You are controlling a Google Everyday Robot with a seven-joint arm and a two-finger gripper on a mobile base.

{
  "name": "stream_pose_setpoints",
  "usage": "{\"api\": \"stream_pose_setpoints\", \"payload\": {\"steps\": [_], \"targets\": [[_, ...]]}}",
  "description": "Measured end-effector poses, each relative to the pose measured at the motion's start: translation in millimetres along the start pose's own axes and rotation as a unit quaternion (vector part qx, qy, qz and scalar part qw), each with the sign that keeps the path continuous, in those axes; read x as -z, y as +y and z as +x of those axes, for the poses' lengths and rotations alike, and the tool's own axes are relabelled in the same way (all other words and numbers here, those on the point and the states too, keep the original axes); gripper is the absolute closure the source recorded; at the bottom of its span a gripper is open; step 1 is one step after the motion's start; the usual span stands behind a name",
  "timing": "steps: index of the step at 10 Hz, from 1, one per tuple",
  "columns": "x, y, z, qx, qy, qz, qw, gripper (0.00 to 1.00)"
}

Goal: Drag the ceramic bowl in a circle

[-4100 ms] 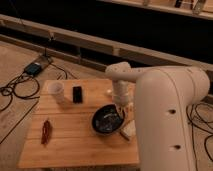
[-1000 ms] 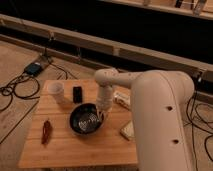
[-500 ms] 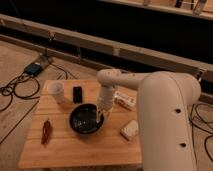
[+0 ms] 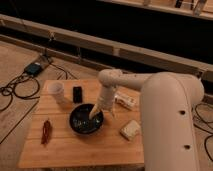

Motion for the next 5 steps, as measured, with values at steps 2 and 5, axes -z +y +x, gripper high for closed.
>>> {"api": "stream_pose_setpoints", "payload": {"steps": [2, 5], "targets": [[16.5, 1.5, -2.0, 0.002, -0.018, -0.009, 0.9998, 0.2], [15.5, 1.8, -1.9, 0.003, -0.017, -0.008, 0.9998, 0.2]]}}
